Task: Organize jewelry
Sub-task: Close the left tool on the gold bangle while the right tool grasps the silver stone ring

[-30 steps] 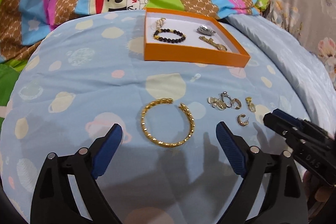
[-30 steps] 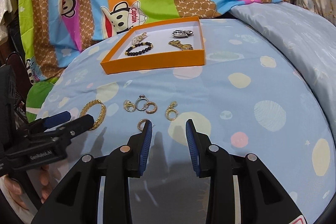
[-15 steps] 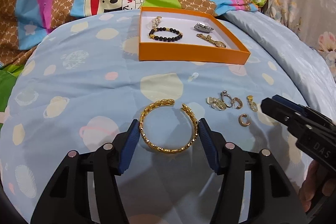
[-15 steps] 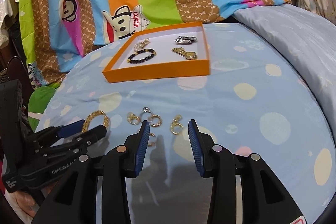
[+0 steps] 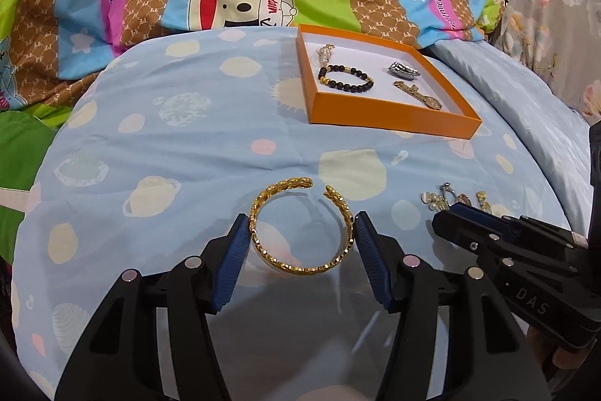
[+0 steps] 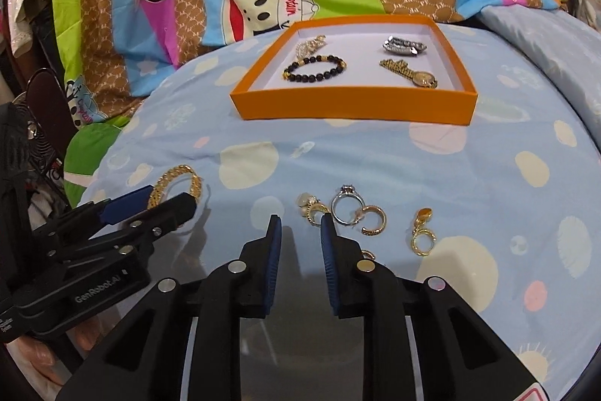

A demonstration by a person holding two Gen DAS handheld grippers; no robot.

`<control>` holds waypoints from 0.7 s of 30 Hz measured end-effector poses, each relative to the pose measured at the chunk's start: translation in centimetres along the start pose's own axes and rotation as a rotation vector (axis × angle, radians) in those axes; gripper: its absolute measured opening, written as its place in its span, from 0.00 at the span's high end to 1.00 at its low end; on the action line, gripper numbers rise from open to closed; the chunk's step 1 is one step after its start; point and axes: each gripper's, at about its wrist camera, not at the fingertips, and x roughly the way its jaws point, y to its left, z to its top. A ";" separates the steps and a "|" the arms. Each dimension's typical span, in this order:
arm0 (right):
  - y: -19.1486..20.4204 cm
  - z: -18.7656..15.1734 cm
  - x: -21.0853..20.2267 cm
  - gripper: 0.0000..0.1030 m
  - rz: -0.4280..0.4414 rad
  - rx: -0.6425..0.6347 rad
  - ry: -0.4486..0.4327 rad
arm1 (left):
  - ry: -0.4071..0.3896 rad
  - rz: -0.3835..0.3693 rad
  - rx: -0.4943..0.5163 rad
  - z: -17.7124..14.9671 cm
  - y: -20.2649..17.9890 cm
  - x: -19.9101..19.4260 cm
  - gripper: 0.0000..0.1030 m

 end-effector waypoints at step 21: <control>-0.7 2.7 1.1 0.81 -0.116 -0.070 -0.019 | 0.015 -0.037 -0.004 -0.2 0.0 0.5 0.46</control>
